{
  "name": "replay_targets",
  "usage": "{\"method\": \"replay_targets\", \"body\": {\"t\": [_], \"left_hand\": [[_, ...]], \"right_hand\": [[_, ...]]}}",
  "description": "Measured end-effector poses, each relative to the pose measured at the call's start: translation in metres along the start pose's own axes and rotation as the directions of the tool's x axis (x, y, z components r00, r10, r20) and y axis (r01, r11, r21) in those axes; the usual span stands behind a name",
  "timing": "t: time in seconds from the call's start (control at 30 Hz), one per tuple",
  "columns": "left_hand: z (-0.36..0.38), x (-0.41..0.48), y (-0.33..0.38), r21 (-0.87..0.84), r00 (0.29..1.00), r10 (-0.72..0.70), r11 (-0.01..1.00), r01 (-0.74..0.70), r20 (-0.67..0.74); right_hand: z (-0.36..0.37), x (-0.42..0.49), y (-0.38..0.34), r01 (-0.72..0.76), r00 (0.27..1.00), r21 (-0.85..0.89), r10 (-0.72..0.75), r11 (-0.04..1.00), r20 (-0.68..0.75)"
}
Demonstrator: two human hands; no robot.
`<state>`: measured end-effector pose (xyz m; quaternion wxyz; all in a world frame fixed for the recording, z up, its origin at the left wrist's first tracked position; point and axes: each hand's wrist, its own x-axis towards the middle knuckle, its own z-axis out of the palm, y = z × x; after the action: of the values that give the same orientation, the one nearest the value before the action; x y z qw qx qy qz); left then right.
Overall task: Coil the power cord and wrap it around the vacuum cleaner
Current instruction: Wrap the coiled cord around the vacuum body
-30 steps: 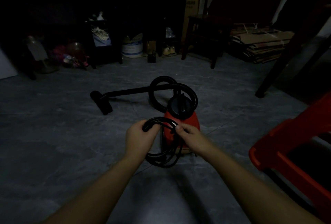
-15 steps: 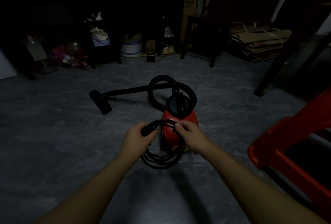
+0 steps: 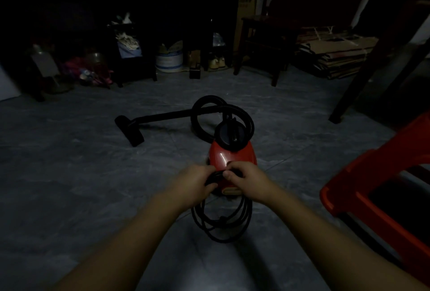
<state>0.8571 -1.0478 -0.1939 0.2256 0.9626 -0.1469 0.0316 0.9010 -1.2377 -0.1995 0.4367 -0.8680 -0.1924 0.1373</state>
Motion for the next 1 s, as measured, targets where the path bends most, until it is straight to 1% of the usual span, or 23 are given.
{"method": "replay_targets", "body": {"t": [0.07,0.1,0.2,0.27,0.4,0.47,0.53,0.63,0.7,0.77,0.83,0.93,1.0], "left_hand": [[0.002,0.001,0.001,0.001,0.999,0.013,1.000,-0.013,-0.039],[0.002,0.001,0.001,0.001,0.997,0.018,1.000,-0.018,-0.071],[0.007,-0.001,-0.002,-0.059,0.990,-0.009,0.998,0.000,-0.139],[0.011,-0.003,-0.007,-0.167,0.983,-0.083,0.984,0.056,-0.162],[0.027,-0.006,-0.012,-0.368,0.953,-0.253,0.913,0.178,-0.167],[0.037,-0.004,-0.011,-0.426,0.935,-0.317,0.876,0.224,-0.160],[0.046,0.000,-0.005,-0.462,0.917,-0.354,0.855,0.237,-0.184],[0.054,0.008,0.011,-0.485,0.901,-0.370,0.845,0.225,-0.226],[0.060,0.013,0.020,-0.526,0.908,-0.372,0.820,0.226,-0.191],[0.064,0.017,0.024,-0.560,0.920,-0.372,0.792,0.244,-0.124],[0.070,0.021,0.028,-0.525,0.933,-0.351,0.810,0.262,-0.077],[0.072,0.024,0.033,-0.390,0.954,-0.294,0.887,0.248,-0.060],[0.071,0.027,0.034,-0.329,0.967,-0.254,0.916,0.231,-0.027]], "right_hand": [[-0.002,0.001,0.003,0.024,0.999,-0.057,-0.026,0.998,-0.026],[-0.003,0.002,0.005,0.027,0.998,-0.059,-0.030,0.998,-0.046],[-0.014,0.002,0.009,-0.019,0.998,0.067,0.023,0.998,-0.060],[-0.021,0.000,0.013,-0.041,0.999,0.096,0.044,0.995,-0.031],[-0.026,-0.005,0.020,-0.076,0.997,0.070,0.076,0.995,0.005],[-0.026,-0.006,0.023,-0.089,0.996,0.070,0.090,0.994,-0.015],[-0.029,-0.008,0.028,-0.087,0.994,0.062,0.091,0.994,-0.064],[-0.035,-0.008,0.040,-0.096,0.985,0.041,0.101,0.995,-0.143],[-0.039,-0.010,0.047,-0.092,0.981,0.007,0.092,0.996,-0.171],[-0.043,-0.012,0.055,-0.085,0.982,-0.030,0.079,0.996,-0.172],[-0.048,-0.016,0.060,-0.061,0.988,-0.073,0.050,0.995,-0.147],[-0.054,-0.017,0.069,-0.013,0.994,-0.128,-0.001,0.992,-0.108],[-0.058,-0.016,0.072,0.001,0.996,-0.148,-0.015,0.989,-0.091]]}}
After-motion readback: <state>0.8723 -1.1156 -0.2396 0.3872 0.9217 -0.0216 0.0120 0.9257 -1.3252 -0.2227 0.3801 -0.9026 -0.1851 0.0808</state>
